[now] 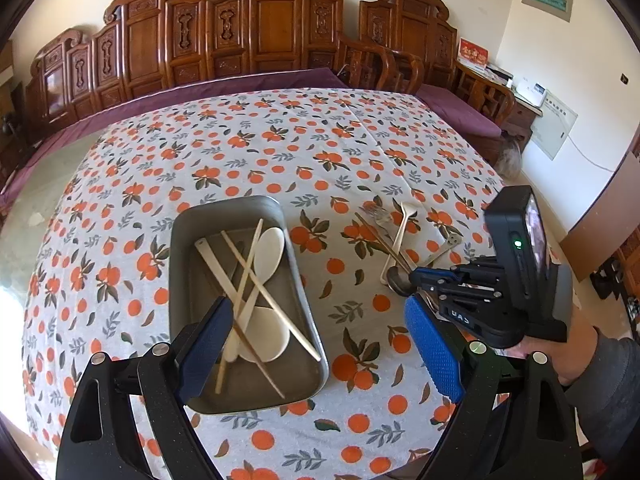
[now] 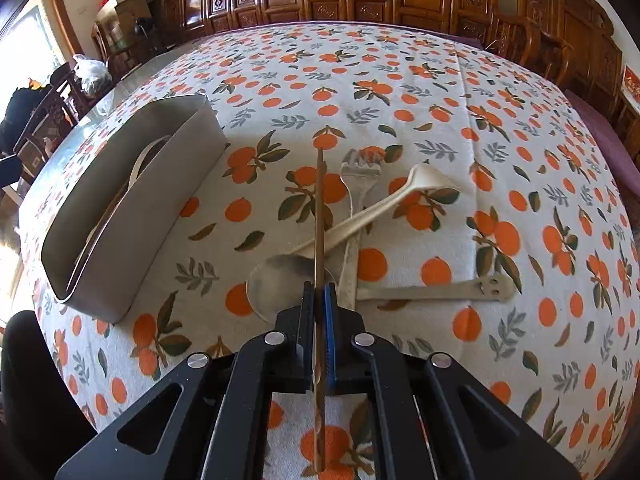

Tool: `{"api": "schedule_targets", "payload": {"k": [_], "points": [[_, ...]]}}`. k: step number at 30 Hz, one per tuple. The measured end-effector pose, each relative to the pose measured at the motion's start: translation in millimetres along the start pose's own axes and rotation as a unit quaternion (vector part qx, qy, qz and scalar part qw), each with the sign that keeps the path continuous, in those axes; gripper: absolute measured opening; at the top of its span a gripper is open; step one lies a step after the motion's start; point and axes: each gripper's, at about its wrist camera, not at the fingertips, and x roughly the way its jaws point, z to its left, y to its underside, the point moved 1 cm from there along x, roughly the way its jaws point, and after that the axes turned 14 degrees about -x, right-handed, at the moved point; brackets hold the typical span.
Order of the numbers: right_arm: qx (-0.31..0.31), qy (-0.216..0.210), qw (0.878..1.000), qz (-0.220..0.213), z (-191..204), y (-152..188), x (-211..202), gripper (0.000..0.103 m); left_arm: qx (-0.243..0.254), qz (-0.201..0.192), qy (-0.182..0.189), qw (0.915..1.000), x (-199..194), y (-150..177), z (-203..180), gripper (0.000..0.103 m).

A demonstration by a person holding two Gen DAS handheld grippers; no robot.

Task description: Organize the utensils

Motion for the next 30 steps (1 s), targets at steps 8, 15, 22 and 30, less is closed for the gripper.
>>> {"api": "schedule_targets", "payload": {"k": [8,15,22,30], "points": [[0.043,-0.006,0.998,-0.033,-29.3,26.4,-35.1,0.006,0.021,0.008,0.018,0.9996,20.4,-7.8,-25.3,0.084],[0.056,0.044,0.997,-0.027,-69.3,55.1,-43.7,0.006,0.042,0.03,0.03,0.9982,55.7,-21.3,-55.5,0.076],[0.062,0.067,0.996,-0.006,-94.7,79.2,-34.1,0.006,0.065,0.063,0.041,0.9951,103.8,-33.4,-89.6,0.056],[0.065,0.062,0.996,-0.014,-99.6,81.9,-33.6,0.006,0.097,0.093,0.03,0.9904,149.4,-36.5,-116.0,0.03]]}}
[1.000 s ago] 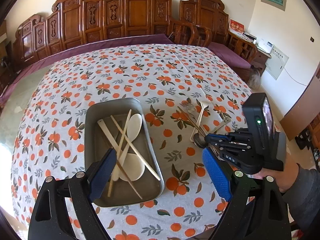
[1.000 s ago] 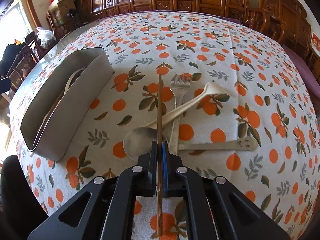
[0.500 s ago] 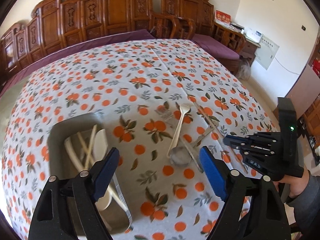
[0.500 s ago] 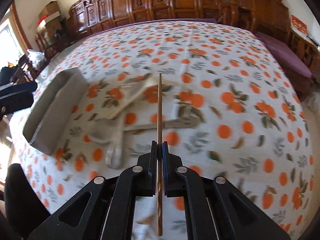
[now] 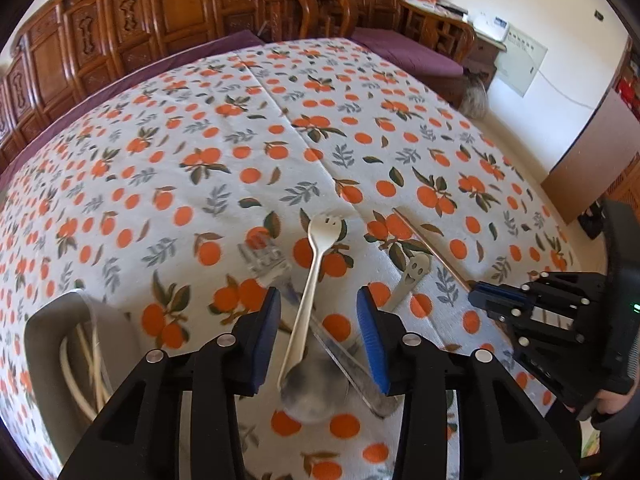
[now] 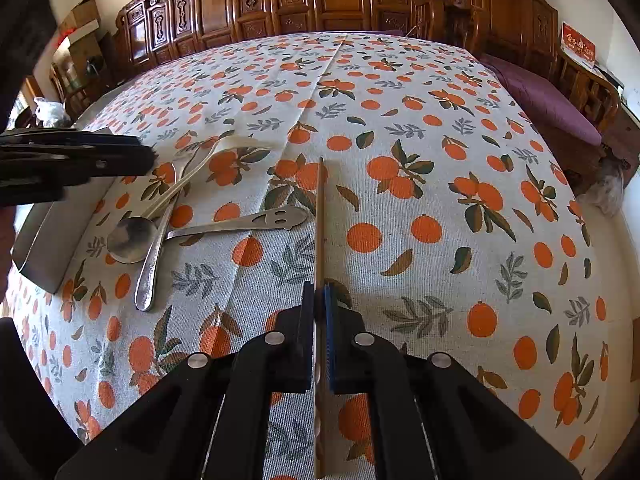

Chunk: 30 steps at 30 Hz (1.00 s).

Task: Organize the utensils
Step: 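Grasp a metal fork with the left tool while the right tool holds the chopstick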

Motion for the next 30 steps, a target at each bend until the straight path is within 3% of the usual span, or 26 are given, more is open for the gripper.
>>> {"api": "schedule_targets", "payload": {"k": [8,23,30], "points": [[-0.005,0.0,1.0,-0.006,1.1,1.4,-0.9,0.006,0.005,0.029,-0.005,0.9995,31.4,-6.0,-4.1,0.013],[-0.023,0.013,1.0,-0.008,4.4,1.3,-0.5,0.007,0.006,0.04,-0.033,0.9986,52.2,-9.8,-3.1,0.01],[-0.027,0.015,0.999,-0.01,6.2,1.8,-1.2,0.006,0.004,0.022,-0.033,0.9992,36.9,-7.8,-6.3,0.006]]}}
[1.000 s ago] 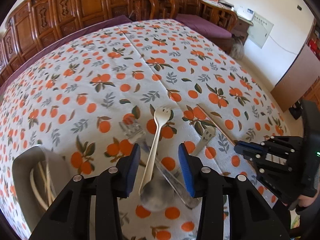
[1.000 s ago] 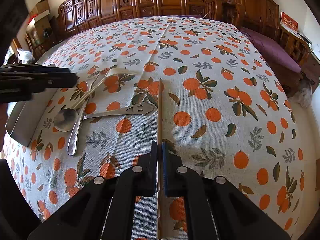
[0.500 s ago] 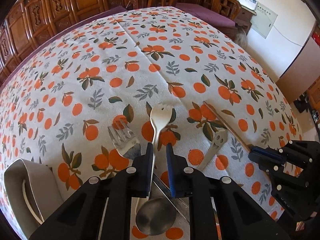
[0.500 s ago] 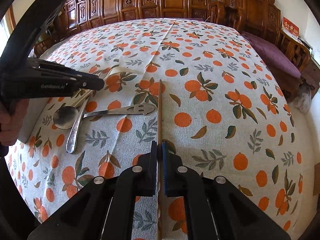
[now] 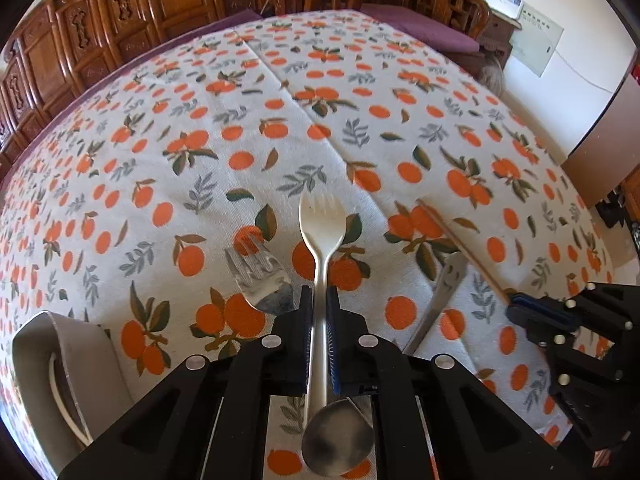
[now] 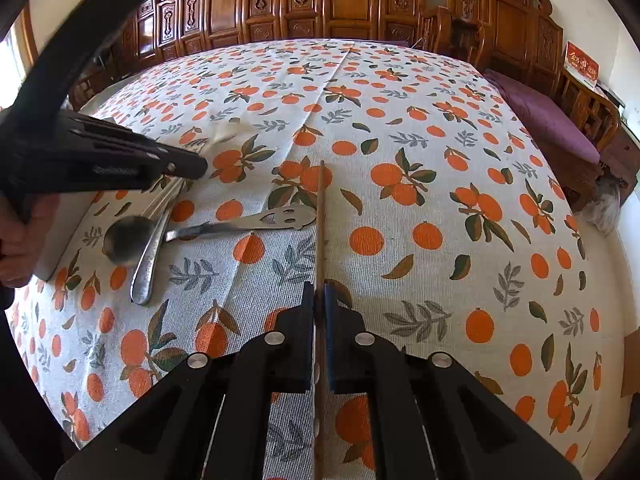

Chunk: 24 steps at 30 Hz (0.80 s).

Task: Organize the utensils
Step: 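Grasp a metal fork with the left tool while the right tool holds the chopstick, then carry the metal fork over the grey tray with the left tool and release it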

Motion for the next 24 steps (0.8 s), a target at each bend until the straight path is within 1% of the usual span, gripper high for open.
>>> {"api": "schedule_targets", "payload": {"k": [3,5,6,12,16,24], "points": [[-0.005,0.0,1.0,0.002,1.3,-1.2,-3.1,0.006,-0.001,-0.016,0.003,0.9999,-15.6,-0.7,0.1,0.006],[-0.003,-0.001,1.0,-0.005,1.9,-3.5,-10.1,0.006,-0.005,-0.026,0.007,0.9996,-28.7,-2.1,1.6,0.005],[-0.004,0.0,1.0,-0.008,2.5,-5.3,-13.9,0.006,-0.007,-0.03,0.008,0.9995,-35.1,-3.0,2.1,0.002],[0.001,0.002,0.999,-0.035,9.6,-18.8,-43.6,0.006,-0.01,-0.06,0.014,0.9981,-75.1,-4.3,8.1,0.002],[0.002,0.004,0.999,-0.046,19.5,-23.6,-61.3,0.006,-0.017,-0.073,0.015,0.9971,-93.1,-2.2,16.4,0.002],[-0.011,0.004,0.999,-0.053,44.0,-32.2,-84.7,0.006,-0.021,-0.094,0.018,0.9951,-137.4,16.6,35.8,0.002]]}}
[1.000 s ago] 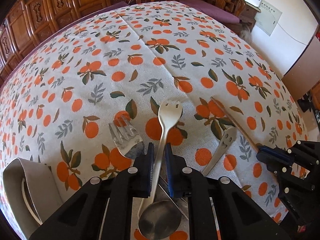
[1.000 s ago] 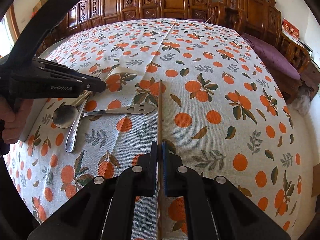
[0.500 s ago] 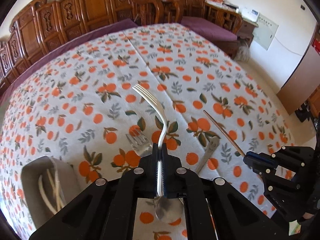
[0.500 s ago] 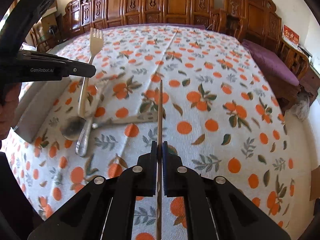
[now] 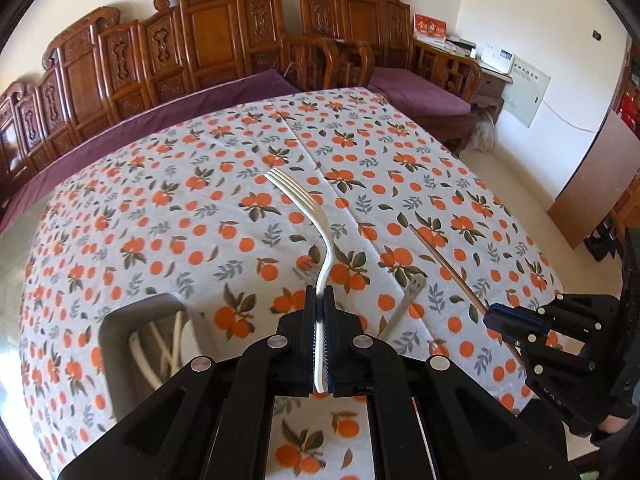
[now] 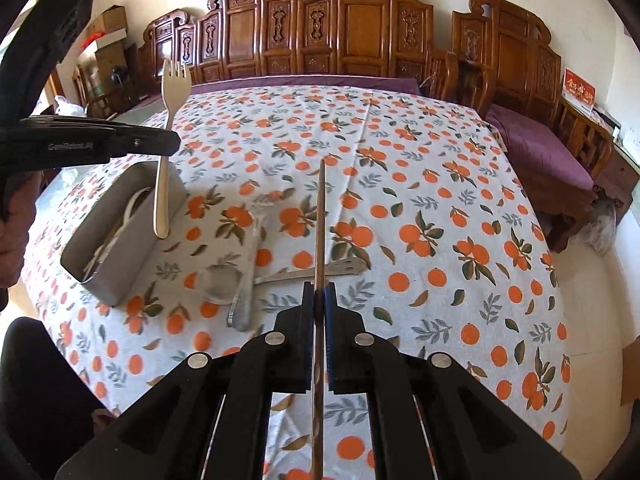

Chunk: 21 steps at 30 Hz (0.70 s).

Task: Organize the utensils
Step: 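Carry the metal fork over the grey tray with the left tool and release it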

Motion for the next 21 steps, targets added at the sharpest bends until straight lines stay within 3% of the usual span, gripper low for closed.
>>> {"api": "schedule_targets", "payload": {"k": [14,21], "points": [[-0.017,-0.015,1.0,-0.018,51.2,-28.5,-28.5,0.006,-0.027,-0.01,-0.023,0.9993,-53.0,24.5,54.3,0.002],[-0.034,-0.025,0.999,-0.018,71.2,-46.2,-37.8,0.006,-0.03,0.005,-0.041,0.9987,-60.0,33.4,77.9,0.002]]}}
